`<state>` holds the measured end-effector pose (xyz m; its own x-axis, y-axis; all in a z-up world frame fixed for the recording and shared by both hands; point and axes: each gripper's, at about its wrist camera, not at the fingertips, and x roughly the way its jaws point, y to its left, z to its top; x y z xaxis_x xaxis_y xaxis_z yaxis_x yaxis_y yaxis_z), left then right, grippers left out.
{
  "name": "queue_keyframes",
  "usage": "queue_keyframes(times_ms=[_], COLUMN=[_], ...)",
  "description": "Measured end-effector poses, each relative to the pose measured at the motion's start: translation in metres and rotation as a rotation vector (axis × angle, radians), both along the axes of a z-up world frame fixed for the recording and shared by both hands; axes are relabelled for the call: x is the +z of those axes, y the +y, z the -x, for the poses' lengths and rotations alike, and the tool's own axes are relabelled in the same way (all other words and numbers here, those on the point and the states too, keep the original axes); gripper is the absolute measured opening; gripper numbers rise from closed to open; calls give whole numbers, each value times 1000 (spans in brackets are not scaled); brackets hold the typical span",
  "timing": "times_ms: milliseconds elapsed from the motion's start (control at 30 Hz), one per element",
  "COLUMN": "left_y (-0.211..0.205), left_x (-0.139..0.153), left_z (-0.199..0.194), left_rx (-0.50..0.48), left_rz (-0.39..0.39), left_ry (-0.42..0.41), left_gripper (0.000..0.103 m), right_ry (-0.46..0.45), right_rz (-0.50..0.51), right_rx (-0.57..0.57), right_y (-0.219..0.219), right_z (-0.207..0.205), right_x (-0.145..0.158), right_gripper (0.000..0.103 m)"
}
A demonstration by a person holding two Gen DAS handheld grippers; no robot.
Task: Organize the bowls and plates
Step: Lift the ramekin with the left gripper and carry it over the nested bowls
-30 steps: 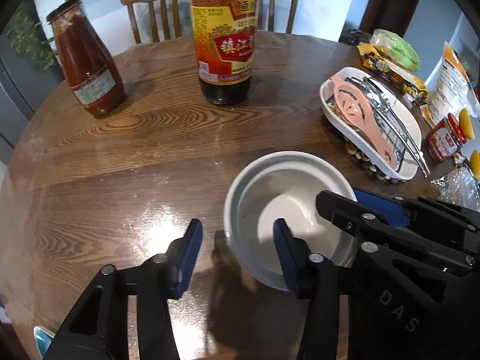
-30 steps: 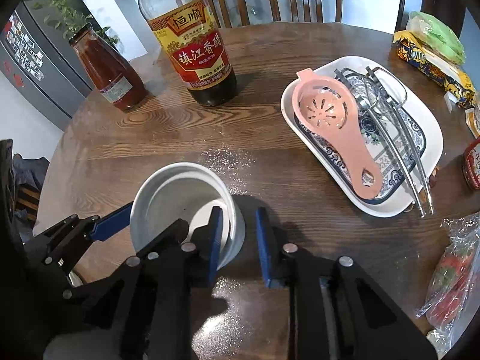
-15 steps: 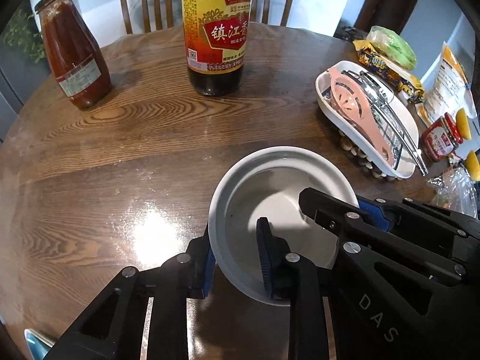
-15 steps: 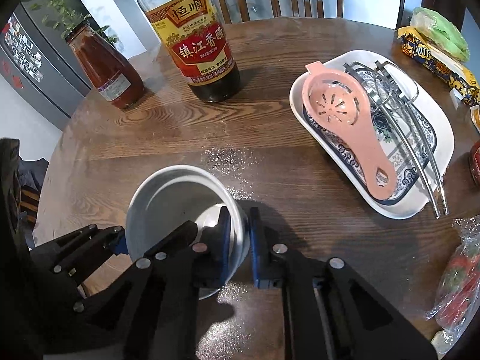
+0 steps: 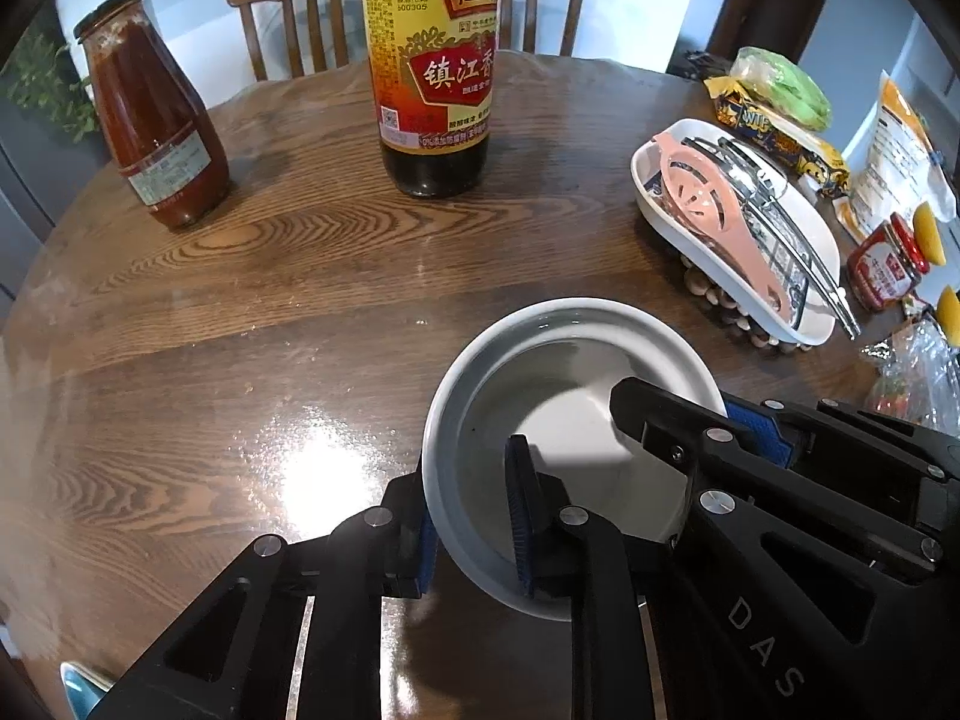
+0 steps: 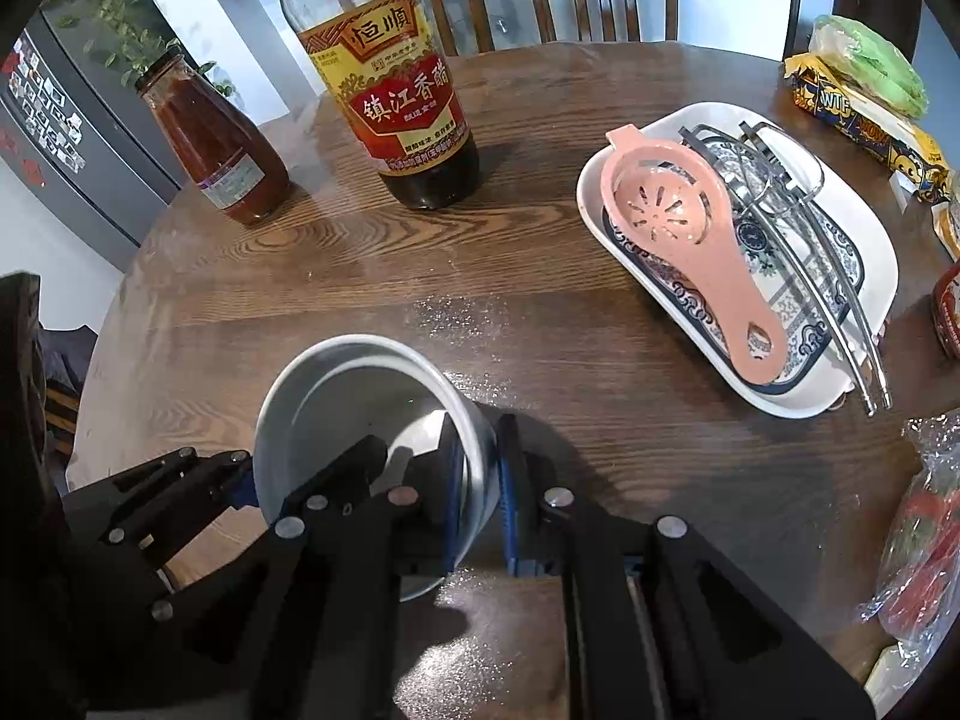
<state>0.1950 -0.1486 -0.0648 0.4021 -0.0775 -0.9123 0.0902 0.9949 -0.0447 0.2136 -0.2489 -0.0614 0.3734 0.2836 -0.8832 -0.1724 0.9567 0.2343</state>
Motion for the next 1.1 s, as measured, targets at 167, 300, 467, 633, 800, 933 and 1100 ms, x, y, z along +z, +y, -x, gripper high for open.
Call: queue_keyframes(times_ms=[167,300,467,633,800,933,1100], left_y=[-1,-2,-3,-4,-5,-6,-5], left_x=[1,2,6,11,17,23,31], left_z=[1,2,6,11,17,23,32], left_rx=[-3,-3,-7,-2,-6,-7,-3], left_rz=[-9,-14,-26,-31,-33,-37,-43], left_ry=[-6,-9,-22,-35,-48,-63,-90], left_gripper=[20,20,20,20,20,20,20], right_ry=[1,2,-5,-12,-27,-38,-56], right_rz=[-6,-13,-24,-35,-37,-41,-47], right_rx=[-4,-8,-11,-15,-19,-19,-17], right_y=[0,0,-2,-2,-4,-5,-6], right_z=[3,4,10,14,23,29,37], right_x=[0,1,5,10,18,23,31], right_gripper=[13,13,13,13,13,13,13])
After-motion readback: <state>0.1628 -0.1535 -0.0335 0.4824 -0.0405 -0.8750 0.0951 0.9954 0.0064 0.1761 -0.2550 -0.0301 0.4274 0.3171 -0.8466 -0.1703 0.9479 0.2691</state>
